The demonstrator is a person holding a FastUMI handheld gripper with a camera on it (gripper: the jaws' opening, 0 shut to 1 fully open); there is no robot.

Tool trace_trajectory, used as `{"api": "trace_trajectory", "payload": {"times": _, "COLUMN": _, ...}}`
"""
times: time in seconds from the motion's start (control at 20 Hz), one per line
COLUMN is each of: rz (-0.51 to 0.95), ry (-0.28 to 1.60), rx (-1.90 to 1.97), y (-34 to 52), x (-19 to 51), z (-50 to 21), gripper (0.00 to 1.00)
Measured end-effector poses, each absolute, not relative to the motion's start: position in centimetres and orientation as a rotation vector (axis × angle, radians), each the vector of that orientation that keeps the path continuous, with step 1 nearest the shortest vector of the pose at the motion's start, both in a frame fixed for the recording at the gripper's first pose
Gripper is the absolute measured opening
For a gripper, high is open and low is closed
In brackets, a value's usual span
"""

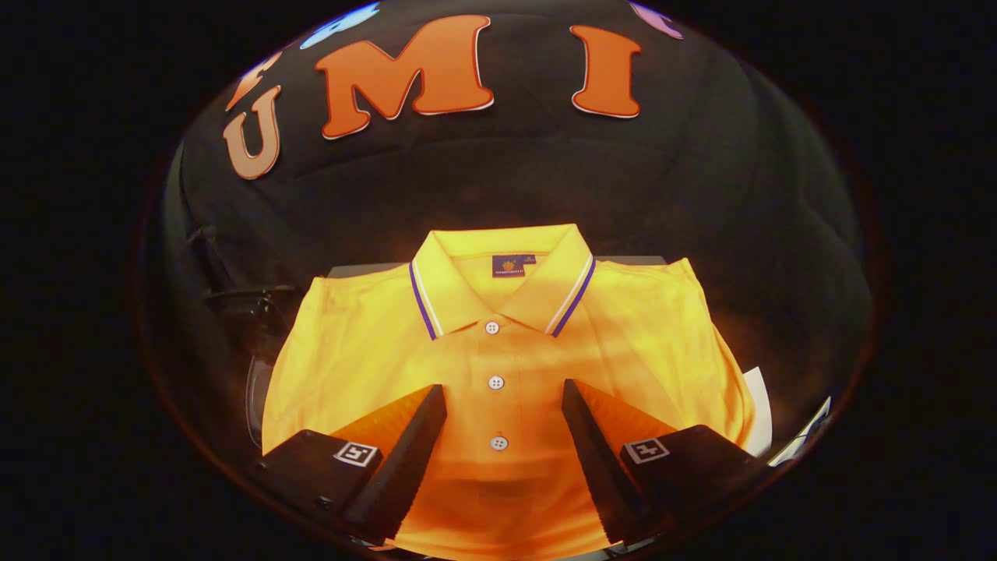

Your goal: Put the clothes into the washing machine and then close the washing machine lid.

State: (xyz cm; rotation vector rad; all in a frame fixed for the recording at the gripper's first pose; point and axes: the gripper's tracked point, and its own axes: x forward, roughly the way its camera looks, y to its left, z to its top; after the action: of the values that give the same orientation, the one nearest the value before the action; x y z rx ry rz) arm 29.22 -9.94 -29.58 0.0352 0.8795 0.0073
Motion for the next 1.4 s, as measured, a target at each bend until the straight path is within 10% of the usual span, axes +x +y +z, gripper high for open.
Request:
{"api": "trace_trajectory", "payload": {"times": 0.2, "rz": 0.031, "ry": 0.879, "rx": 0.029, "y": -9.6, "x": 29.2, "z": -29.6, "gripper": 0.93}}
{"api": "trace_trajectory", "payload": {"times": 0.5, "rz": 0.016, "ry": 0.899, "rx": 0.057, "y": -9.0, "x": 29.3, "z": -29.6, "gripper": 0.25}}
{"api": "trace_trajectory", "payload": {"times": 1.4, "rz": -0.019, "ry": 0.62, "rx": 0.2, "y": -8.1, "x": 29.0, "z": -24.9, "gripper": 0.08}}
